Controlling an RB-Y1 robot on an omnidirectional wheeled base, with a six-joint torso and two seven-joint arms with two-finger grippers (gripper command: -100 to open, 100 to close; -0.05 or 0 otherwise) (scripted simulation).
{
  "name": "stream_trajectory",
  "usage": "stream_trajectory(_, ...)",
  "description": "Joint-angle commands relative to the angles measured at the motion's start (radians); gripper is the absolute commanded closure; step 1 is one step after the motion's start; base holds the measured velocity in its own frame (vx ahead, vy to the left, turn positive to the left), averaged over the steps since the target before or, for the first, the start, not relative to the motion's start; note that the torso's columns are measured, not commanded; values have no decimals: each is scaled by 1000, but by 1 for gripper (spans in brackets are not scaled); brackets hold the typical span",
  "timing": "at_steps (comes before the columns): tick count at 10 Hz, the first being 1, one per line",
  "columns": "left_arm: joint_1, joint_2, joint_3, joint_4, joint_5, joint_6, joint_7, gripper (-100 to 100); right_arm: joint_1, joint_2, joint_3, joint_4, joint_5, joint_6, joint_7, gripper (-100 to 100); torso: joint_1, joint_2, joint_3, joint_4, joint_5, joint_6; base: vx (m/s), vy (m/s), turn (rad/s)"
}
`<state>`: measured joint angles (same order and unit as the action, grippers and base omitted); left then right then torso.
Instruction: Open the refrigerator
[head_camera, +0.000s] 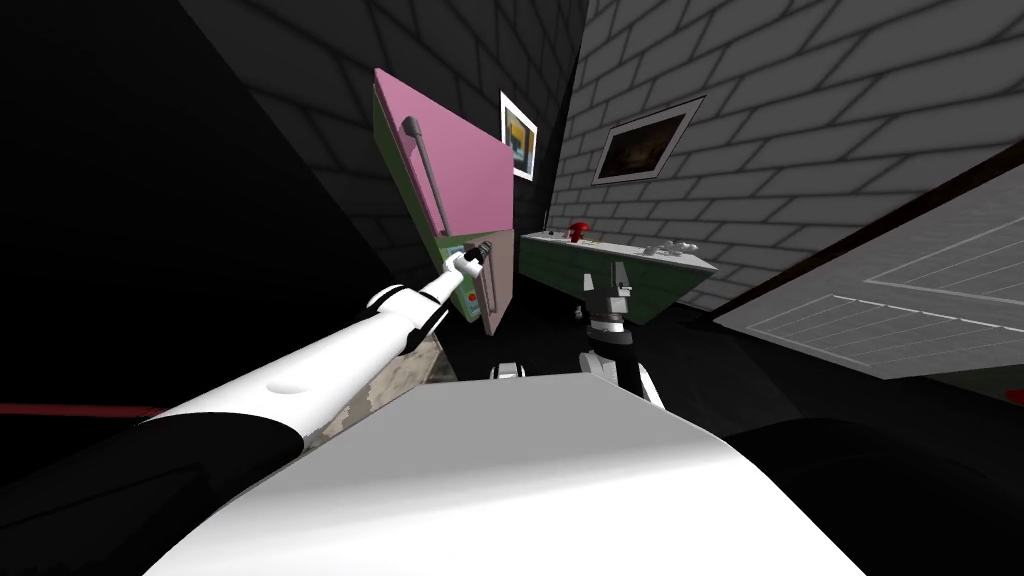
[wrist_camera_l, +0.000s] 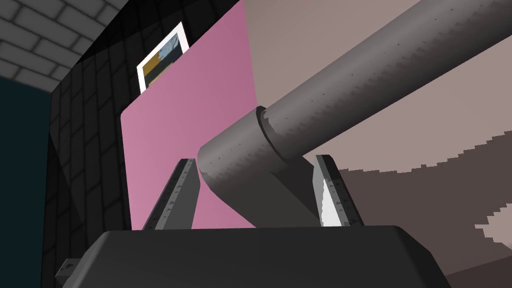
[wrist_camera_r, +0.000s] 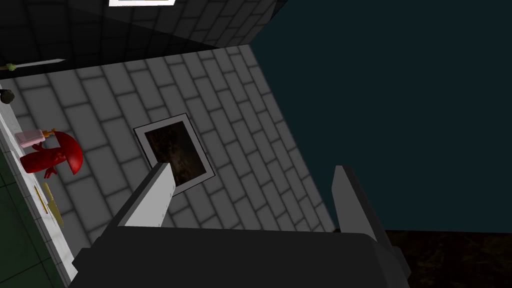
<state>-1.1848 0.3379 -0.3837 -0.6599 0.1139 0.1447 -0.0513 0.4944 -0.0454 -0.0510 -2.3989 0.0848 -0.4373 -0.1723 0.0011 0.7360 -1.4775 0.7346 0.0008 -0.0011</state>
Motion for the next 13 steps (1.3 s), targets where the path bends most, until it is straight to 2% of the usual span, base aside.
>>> stream_trajectory(1, 11, 24, 30, 16, -21, -2, 3, 100, 0, 0, 0, 0, 0, 0, 0, 0, -14, -2, -1, 0, -4, 1, 26, -398, 232)
stream_trajectory(2, 11, 24, 30, 16, -21, -2, 3, 100, 0, 1, 1, 0, 0, 0, 0, 0, -19, -3, -2, 0, -6, 4, 23, -360, 132)
stream_trajectory(3, 16, 37, 45, 25, -31, -3, 5, 100, 0, 1, 1, 0, 0, 0, 0, 0, -14, -6, -4, 0, -6, 10, 32, -336, 88)
stream_trajectory(4, 16, 37, 45, 25, -31, -3, 5, 100, 0, 1, 1, 0, 0, 0, 0, 0, -8, -10, -7, 0, -4, 9, -11, -296, 49)
stream_trajectory(5, 22, 49, 60, 33, -42, -4, 7, 100, 0, 1, 0, 0, 0, 0, 0, 0, -4, -12, -8, 0, -3, 10, -32, -325, 85)
stream_trajectory(8, 27, 61, 75, 41, -52, -5, 8, 100, 0, 1, 0, 0, 0, 0, 0, 0, -4, -13, -9, 0, -2, 7, -5, -286, 75)
stream_trajectory(13, 44, 98, 120, 66, -84, -8, 13, 100, 0, 0, 0, 0, 0, 0, 0, 0, -5, -12, -8, -1, -3, 8, 1, -308, 88)
